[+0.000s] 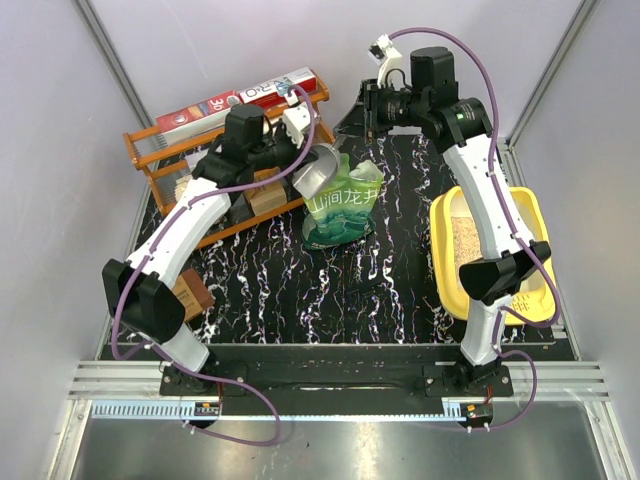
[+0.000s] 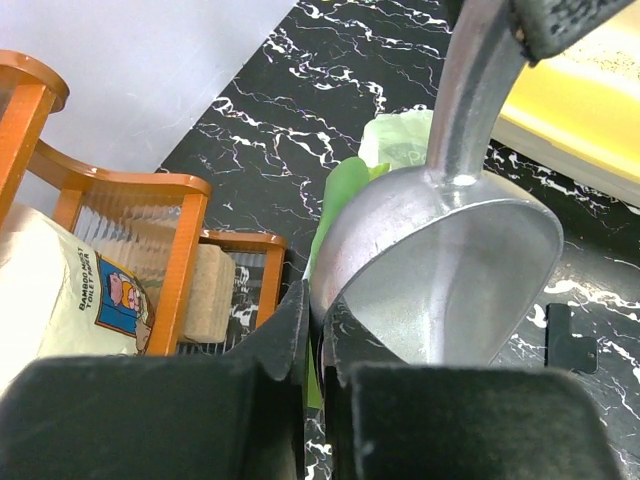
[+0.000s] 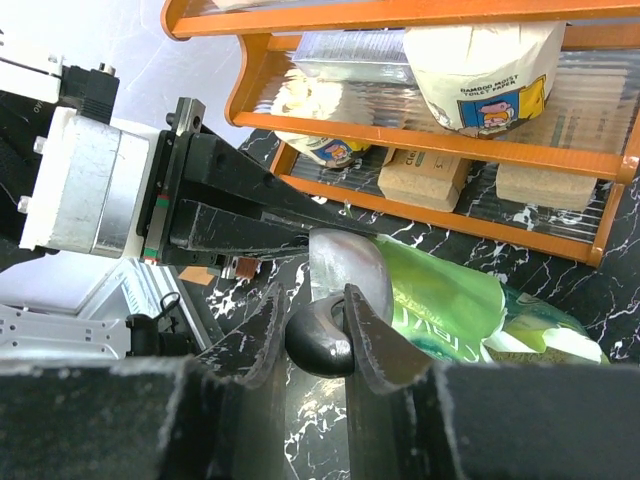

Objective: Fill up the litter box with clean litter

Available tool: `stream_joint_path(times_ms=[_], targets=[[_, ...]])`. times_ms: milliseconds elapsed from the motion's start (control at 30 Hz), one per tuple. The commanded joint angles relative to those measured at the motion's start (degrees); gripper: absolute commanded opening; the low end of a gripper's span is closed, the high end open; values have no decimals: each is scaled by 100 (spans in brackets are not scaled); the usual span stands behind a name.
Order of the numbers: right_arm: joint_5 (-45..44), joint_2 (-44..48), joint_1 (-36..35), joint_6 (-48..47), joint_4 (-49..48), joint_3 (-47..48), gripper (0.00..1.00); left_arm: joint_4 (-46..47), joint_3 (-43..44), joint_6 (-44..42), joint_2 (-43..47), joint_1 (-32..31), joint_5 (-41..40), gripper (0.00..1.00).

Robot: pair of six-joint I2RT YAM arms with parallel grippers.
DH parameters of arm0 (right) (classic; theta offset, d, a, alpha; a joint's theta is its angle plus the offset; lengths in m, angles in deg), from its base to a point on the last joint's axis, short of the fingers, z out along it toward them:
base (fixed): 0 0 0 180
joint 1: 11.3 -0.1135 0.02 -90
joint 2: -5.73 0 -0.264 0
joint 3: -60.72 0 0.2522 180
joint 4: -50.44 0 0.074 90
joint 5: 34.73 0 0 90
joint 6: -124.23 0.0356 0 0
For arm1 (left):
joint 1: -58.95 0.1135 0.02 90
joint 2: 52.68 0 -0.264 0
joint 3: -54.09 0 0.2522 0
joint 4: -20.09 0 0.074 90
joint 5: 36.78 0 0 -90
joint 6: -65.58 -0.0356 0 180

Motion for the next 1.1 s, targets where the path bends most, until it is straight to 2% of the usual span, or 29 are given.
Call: stream_joint_path(times_ms=[0, 33, 67, 133, 267, 567, 700, 867, 1067], targets=[[372, 184, 39, -230, -209, 50, 14, 271, 109, -64, 269, -67, 691, 0], [486, 184, 48, -450, -121, 67, 25, 130, 171, -187, 251, -67, 761, 0], [522, 184, 48, -861, 80, 85, 42, -11, 302, -467, 234, -67, 787, 0], [592, 141, 48, -1302, 371, 172, 49, -380, 408, -715, 181, -67, 761, 0], [601, 79, 48, -1682, 846, 314, 52, -618, 505, -1084, 181, -67, 656, 0], [487, 123, 48, -1639, 943, 226, 52, -654, 689, -997, 67, -84, 261, 0], [364, 158, 48, -1455, 873, 103, 51, -636, 786, -892, -12, -84, 155, 0], [372, 412, 31, -830, 311, -450, 52, -619, 866, -689, -92, -93, 146, 0], [267, 369, 13, -777, 258, -486, 46, -627, 804, -725, -65, -128, 172, 0]])
